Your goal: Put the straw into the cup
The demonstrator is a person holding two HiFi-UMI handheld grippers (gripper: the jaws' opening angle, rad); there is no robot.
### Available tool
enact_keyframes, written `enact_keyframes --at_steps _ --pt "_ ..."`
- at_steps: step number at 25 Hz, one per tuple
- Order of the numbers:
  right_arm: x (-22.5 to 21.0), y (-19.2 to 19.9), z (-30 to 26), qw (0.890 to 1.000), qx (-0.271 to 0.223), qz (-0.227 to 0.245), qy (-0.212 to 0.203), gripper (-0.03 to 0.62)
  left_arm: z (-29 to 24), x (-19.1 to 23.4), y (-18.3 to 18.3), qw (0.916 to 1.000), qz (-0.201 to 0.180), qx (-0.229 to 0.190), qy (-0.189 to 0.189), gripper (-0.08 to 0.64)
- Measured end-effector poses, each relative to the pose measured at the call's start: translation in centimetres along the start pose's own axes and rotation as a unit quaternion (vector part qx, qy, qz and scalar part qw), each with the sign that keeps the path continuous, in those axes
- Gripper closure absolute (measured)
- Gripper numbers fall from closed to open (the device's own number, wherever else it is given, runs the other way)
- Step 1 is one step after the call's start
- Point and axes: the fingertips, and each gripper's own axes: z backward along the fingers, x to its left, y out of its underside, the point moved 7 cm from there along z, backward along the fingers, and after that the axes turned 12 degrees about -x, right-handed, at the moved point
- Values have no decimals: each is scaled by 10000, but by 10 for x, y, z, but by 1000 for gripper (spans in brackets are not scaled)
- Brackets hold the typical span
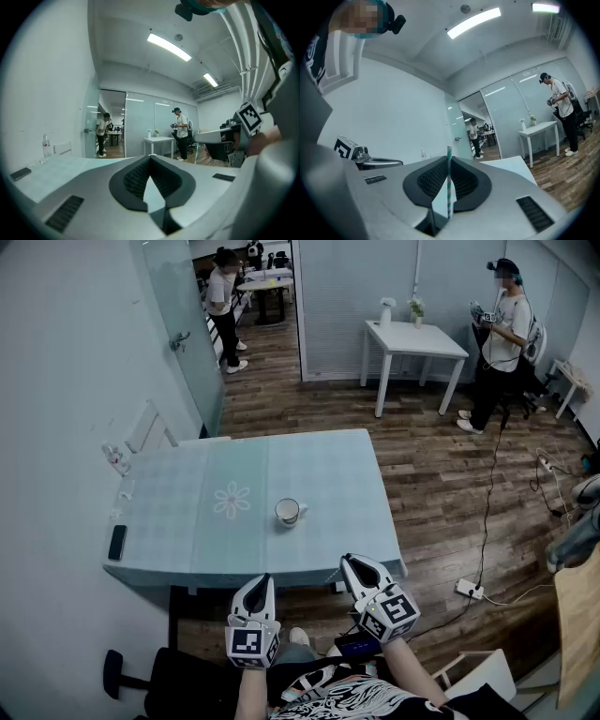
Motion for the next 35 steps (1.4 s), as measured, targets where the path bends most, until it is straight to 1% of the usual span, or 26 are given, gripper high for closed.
enact_keyframes --at_steps 3,5,8,10,12,17,19,25,31,35 --pt "-3 1 1 10000 30 31 23 583 4 1 1 9999 47 -59 -73 549" --pt "-5 0 5 10000 28 53 43 583 5 0 4 9999 56 13 -91 548" --pt "-8 -3 9 10000 -4 23 50 583 4 -1 7 9993 254 225 -144 549" --pt "-9 -4 12 10000 -45 -27 58 583 5 -1 7 9989 374 241 -169 549" --pt "-10 -3 17 9999 -60 -49 82 583 5 -4 6 9990 338 225 -188 549" --pt "-9 0 25 10000 -37 -24 73 583 5 -15 8 9993 54 317 -206 549" --pt "-10 -1 26 10000 -53 -45 68 583 5 -19 8 9992 -2 336 -201 549" --pt "-12 -3 27 9999 -74 -74 23 583 3 -22 9 9992 1 301 -264 549" --pt "-20 2 12 9999 -25 -103 14 583 -9 -12 10 9994 24 203 -292 549" --pt "-33 6 -3 9999 -13 -130 48 582 -25 -2 15 9993 25 213 -309 548"
